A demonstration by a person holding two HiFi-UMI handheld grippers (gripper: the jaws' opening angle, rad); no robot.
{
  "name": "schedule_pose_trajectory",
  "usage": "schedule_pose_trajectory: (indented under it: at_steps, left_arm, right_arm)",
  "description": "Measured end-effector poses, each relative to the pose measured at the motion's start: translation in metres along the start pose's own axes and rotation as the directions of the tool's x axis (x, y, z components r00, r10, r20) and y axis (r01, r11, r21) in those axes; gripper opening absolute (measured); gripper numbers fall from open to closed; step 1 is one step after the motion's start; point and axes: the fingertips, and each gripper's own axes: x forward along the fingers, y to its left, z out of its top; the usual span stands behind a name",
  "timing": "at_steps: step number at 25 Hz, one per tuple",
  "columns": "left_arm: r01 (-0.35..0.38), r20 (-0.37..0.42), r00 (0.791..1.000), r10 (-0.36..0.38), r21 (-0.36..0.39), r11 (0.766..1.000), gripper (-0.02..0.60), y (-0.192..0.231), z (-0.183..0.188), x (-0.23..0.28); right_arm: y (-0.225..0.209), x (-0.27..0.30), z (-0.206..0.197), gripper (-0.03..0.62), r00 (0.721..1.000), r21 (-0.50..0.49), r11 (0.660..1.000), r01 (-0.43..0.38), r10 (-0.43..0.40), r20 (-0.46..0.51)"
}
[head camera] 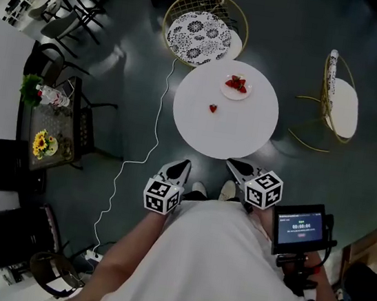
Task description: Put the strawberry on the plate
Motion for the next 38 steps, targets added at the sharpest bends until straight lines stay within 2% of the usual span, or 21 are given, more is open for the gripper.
schedule_pose_trajectory:
  at_steps: [6, 16, 19, 25, 38]
  left_arm:
    - [0.023, -0.017, 1.0, -0.023, -0.001, 1.0, 0.008, 0.01, 0.011, 0.029]
    - [0.125, -0.042, 0.991, -0.123, 0.045, 0.991, 0.008, 0.031, 0.035, 0.07]
    - [0.151, -0.052, 0.988, -0.148, 0.058, 0.987, 0.008, 0.05, 0.04, 0.081]
    - [0.204, -0.065, 0.978, -0.199, 0.088, 0.975, 0.008, 0.074, 0.047, 0.102]
    - [0.311, -0.101, 0.949, -0.3, 0.12, 0.943, 0.008, 0.08, 0.065, 0.124]
  right_arm:
    - [-0.025, 0.005, 0.005, 0.008, 1.0, 0.03, 0.999, 0.028, -0.028, -0.009]
    - [-0.056, 0.016, 0.031, 0.008, 0.991, 0.047, 0.99, 0.133, -0.134, 0.012]
    - [-0.062, 0.032, 0.043, 0.008, 0.987, 0.047, 0.987, 0.155, -0.156, 0.023]
    - [-0.076, 0.058, 0.059, 0.008, 0.98, 0.044, 0.98, 0.196, -0.197, 0.036]
    - [-0.092, 0.055, 0.091, 0.008, 0.951, 0.06, 0.952, 0.299, -0.303, 0.06]
